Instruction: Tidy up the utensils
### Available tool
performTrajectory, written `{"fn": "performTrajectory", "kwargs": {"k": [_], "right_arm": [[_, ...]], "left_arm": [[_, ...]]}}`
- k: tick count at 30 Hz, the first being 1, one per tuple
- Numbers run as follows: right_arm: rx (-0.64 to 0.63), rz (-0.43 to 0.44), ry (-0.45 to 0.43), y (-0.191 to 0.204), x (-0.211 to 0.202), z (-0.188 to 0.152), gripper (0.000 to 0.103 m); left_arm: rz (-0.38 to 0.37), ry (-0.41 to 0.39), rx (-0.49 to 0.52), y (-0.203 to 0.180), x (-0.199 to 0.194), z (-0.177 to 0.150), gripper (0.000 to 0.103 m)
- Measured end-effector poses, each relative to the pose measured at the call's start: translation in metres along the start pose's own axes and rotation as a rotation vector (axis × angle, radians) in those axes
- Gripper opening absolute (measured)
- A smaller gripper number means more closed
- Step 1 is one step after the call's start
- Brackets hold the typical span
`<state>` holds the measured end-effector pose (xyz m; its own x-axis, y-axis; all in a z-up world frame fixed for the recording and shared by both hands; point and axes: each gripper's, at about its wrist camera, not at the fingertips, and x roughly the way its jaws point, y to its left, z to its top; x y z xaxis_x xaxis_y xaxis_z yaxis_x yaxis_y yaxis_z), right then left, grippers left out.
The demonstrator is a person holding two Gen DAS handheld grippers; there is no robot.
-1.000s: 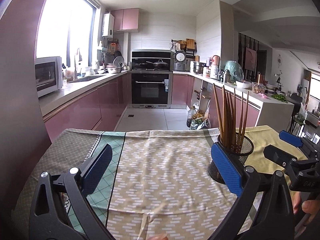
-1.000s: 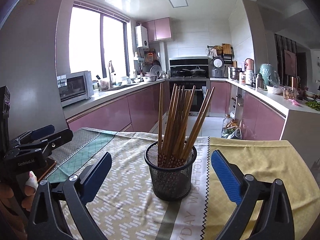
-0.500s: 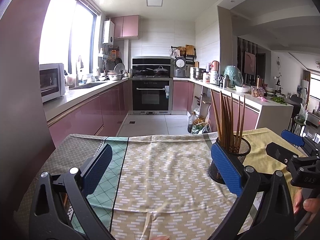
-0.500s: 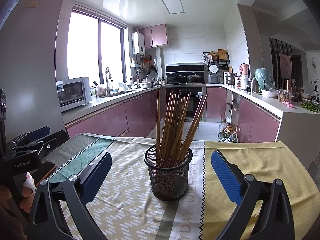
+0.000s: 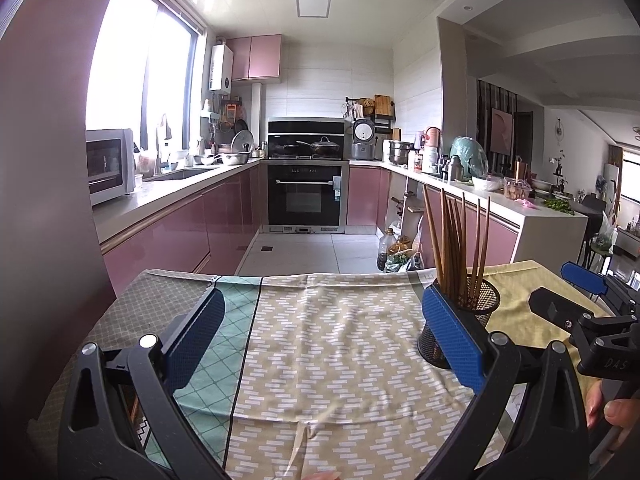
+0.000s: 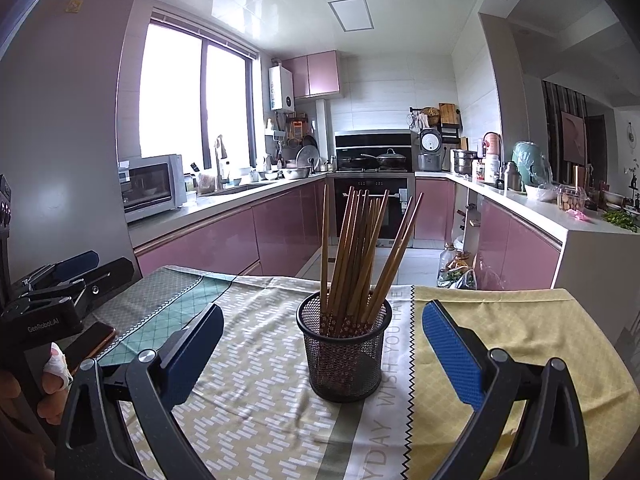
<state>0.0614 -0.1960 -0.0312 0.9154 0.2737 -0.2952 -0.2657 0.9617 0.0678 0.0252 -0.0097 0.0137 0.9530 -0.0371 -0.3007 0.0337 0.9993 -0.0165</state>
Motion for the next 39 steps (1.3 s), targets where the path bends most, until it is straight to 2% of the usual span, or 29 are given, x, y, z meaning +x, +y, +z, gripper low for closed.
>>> {"fn": "performTrajectory", "kwargs": {"k": [39], "right_arm": [[0.003, 0.000, 0.007, 0.0018, 0.0016, 0.0005, 0.096]], "left_arm": [[-0.012, 0.010, -0.005, -0.0048, -0.0023, -0.0022, 0.097]]}}
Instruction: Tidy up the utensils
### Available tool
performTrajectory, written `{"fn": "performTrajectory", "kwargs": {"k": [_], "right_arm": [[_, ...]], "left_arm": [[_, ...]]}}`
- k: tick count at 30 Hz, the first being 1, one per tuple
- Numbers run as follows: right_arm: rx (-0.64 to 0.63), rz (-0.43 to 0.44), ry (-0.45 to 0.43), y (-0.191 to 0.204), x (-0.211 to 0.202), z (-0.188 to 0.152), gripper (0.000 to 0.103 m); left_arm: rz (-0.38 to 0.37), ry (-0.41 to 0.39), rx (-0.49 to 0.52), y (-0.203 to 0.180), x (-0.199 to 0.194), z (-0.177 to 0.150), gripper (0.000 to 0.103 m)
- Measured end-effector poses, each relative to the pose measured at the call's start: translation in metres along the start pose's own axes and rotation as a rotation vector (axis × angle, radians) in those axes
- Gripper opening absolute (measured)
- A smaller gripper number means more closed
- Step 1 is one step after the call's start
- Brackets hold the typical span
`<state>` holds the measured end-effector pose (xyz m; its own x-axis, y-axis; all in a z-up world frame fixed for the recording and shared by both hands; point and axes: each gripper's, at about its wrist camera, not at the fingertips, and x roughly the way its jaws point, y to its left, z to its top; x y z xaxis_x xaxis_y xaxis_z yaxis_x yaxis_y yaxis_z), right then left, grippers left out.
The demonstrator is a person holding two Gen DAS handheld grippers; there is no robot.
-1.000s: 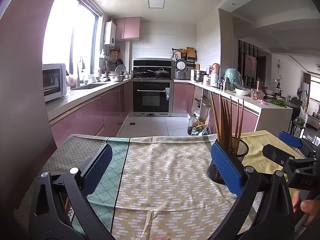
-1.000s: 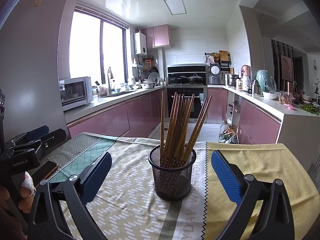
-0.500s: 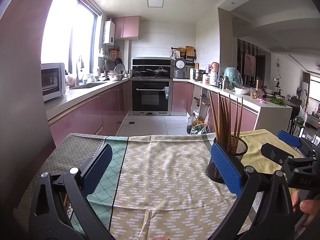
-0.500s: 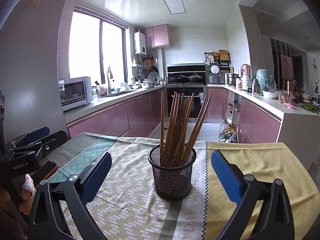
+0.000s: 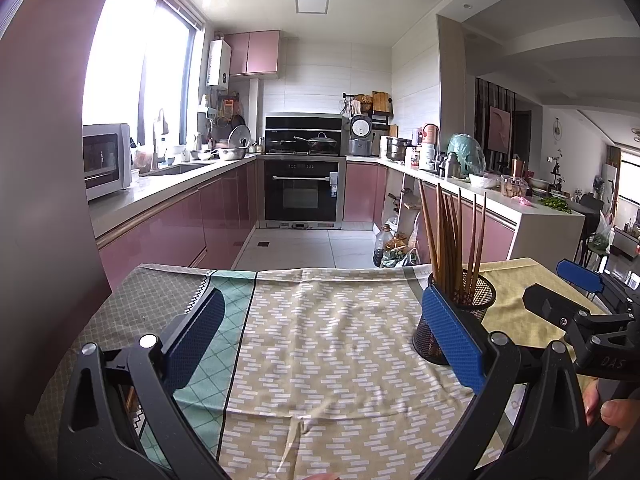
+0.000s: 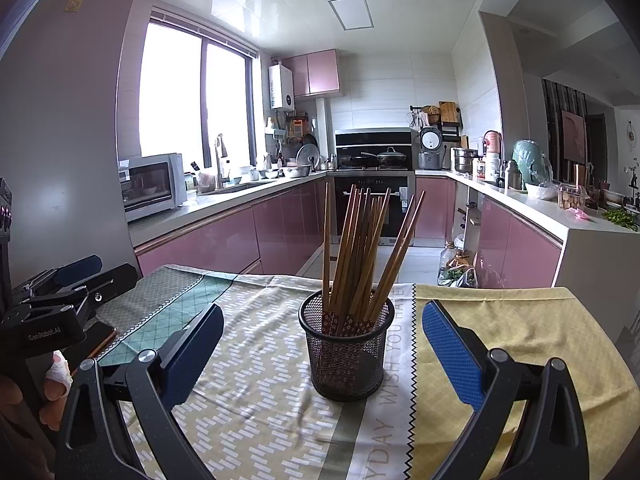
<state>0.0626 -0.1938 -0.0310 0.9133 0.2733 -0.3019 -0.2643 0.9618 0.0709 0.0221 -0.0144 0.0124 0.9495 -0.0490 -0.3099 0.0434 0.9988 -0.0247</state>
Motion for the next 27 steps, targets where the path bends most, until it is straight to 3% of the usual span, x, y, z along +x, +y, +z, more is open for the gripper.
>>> {"fn": "performTrajectory", "kwargs": {"k": [27], "right_arm": [[0.002, 0.005, 0.001, 0.0009, 0.0002, 0.0019, 0.096]], "left_arm": [[-0.011, 0.010, -0.003, -0.0021, 0.0011, -0.0043, 0.097]]}}
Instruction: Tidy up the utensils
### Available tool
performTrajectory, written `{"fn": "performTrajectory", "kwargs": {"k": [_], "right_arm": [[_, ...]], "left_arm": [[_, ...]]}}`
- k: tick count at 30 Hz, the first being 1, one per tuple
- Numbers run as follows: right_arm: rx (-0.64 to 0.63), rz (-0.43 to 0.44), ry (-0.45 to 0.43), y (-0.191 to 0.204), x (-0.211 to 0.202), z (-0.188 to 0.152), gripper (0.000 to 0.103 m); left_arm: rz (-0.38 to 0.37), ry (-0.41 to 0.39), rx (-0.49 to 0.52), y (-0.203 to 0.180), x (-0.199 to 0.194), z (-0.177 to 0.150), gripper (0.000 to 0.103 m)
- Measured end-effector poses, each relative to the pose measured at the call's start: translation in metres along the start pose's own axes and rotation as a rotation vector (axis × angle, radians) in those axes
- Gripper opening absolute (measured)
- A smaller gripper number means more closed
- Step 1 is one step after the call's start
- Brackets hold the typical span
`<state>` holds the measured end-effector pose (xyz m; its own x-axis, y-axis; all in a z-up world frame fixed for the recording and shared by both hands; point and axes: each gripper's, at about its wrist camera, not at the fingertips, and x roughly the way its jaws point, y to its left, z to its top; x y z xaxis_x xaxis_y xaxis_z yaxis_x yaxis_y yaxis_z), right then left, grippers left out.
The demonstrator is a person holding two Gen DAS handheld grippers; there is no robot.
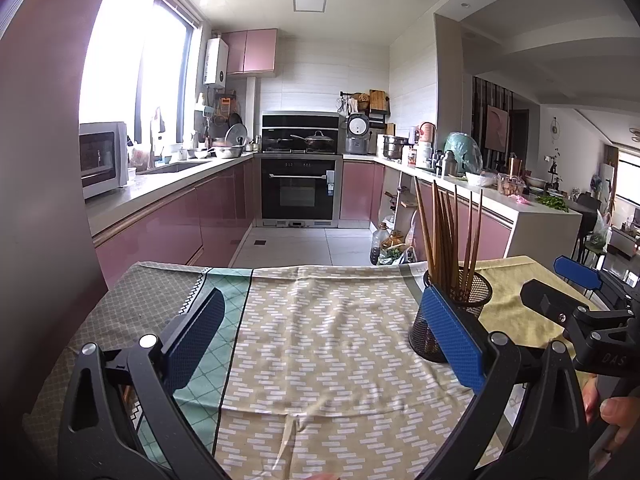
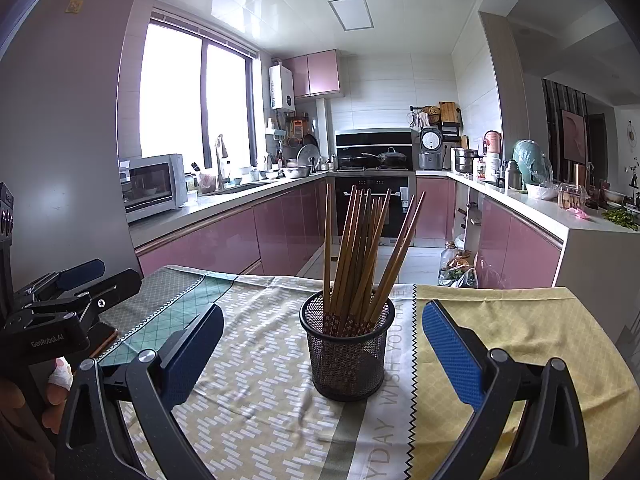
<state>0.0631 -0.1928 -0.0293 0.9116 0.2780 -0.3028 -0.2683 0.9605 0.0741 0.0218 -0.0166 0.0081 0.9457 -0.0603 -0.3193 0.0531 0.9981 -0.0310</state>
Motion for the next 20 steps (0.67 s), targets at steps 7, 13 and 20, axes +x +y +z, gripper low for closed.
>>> {"fn": "performTrajectory", "kwargs": {"k": [7, 13, 20], "right_arm": [[0.012, 0.003, 0.009, -0.003, 0.001, -0.003, 0.096], [0.009, -0.018, 0.030, -0.013, 0.004, -0.007, 0.096], [0.059, -0.173, 0.284, -0.087, 0.046, -0.033, 0.096]], "left_arm": [[0.002, 0.012, 0.011, -0.001, 0.004, -0.001, 0.097], [-0.009, 0.057, 0.024, -0.005, 0.016, -0.006, 0.097], [0.016, 0.269, -0.020, 0.017, 0.067, -0.026, 0.097]]}}
